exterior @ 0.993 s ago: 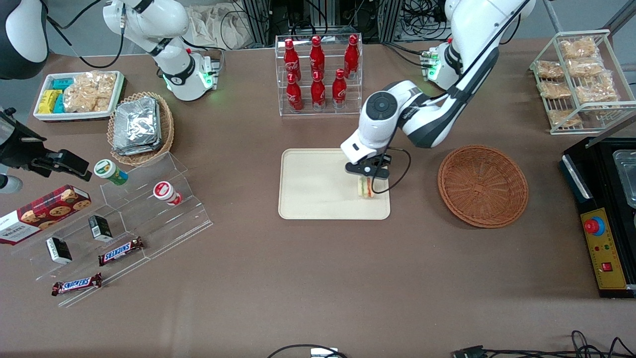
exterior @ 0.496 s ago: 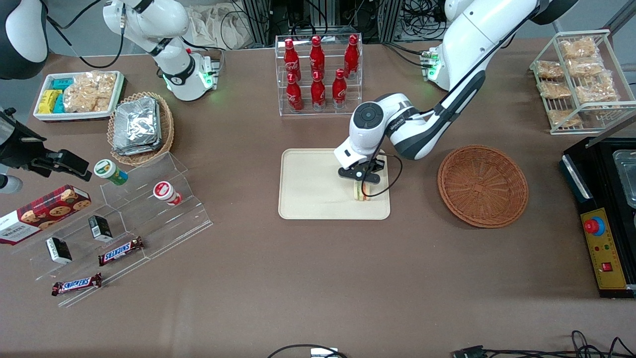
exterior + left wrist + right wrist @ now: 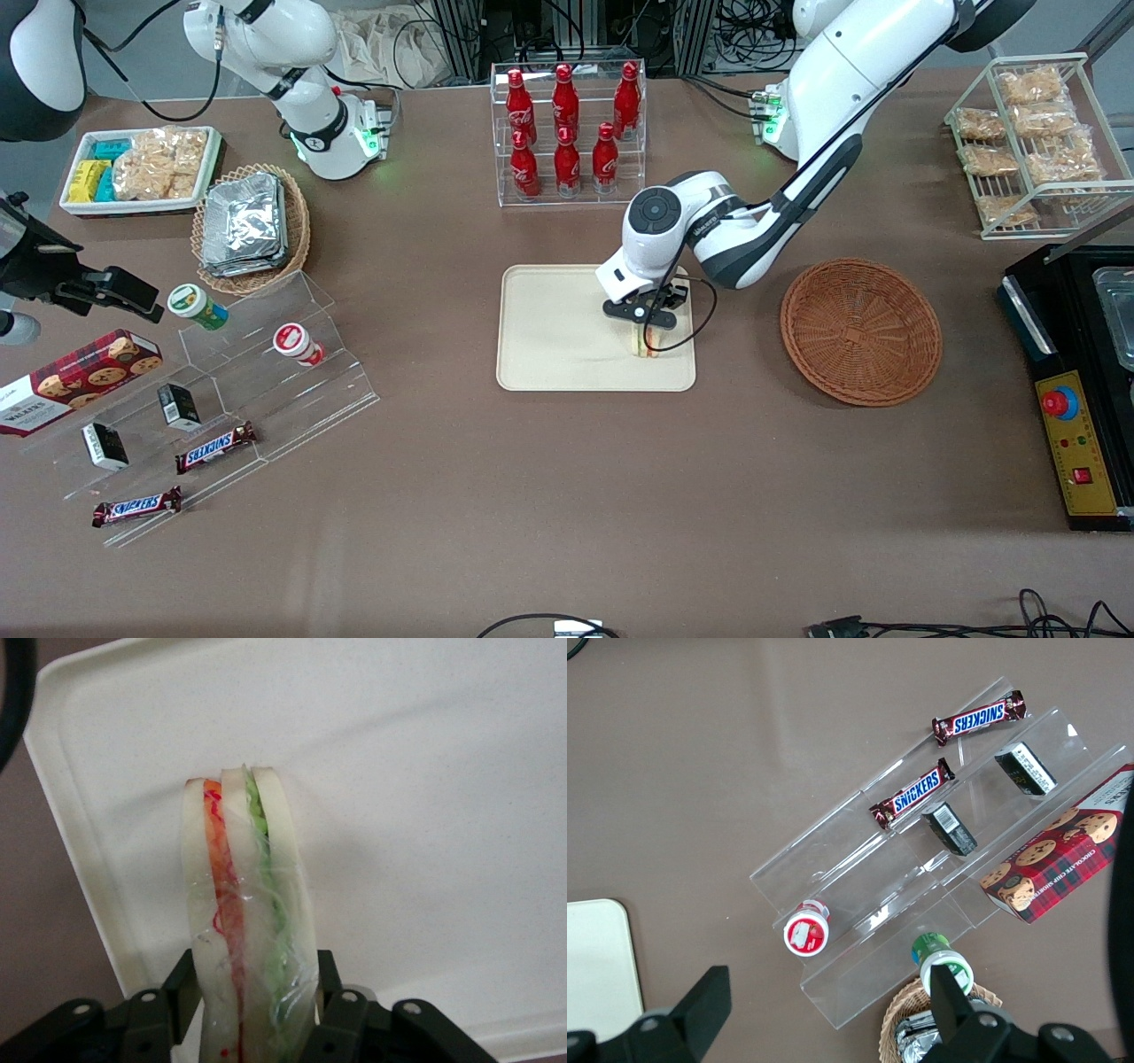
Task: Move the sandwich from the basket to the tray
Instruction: 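Lower the sandwich onto the tray and open the left gripper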
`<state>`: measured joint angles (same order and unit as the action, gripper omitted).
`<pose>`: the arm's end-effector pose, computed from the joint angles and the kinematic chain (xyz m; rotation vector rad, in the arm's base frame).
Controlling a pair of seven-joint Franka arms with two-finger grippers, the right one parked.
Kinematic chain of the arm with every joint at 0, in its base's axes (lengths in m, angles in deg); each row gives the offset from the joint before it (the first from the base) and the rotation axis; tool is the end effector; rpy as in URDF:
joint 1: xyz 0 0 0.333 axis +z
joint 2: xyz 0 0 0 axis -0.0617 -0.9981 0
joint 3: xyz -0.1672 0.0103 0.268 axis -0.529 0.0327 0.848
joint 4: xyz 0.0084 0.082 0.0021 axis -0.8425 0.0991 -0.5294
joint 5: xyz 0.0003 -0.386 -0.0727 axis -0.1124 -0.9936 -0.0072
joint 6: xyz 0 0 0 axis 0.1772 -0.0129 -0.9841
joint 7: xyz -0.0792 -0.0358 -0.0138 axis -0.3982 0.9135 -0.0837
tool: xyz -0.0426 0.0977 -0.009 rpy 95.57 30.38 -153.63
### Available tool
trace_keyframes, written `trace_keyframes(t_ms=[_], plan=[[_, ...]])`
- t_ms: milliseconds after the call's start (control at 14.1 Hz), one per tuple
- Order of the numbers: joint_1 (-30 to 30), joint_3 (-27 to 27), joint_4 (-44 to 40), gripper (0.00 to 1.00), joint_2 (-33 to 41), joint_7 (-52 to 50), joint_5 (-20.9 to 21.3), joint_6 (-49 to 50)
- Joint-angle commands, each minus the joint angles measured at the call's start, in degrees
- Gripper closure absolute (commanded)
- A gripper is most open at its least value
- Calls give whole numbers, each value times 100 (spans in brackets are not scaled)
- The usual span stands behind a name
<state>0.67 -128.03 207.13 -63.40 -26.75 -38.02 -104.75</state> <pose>0.4253 -0.3924 0.2155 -3.0681 0.3972 0.0678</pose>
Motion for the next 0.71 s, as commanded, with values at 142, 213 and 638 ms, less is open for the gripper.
trace_keyframes(t_ms=[142,213,638], plan=[[-13,21,-196,0,10,-627,123,192],[-4,21,-283,0,132,-968,123,306],[23,12,-1556,0,414,-1288,44,1860]])
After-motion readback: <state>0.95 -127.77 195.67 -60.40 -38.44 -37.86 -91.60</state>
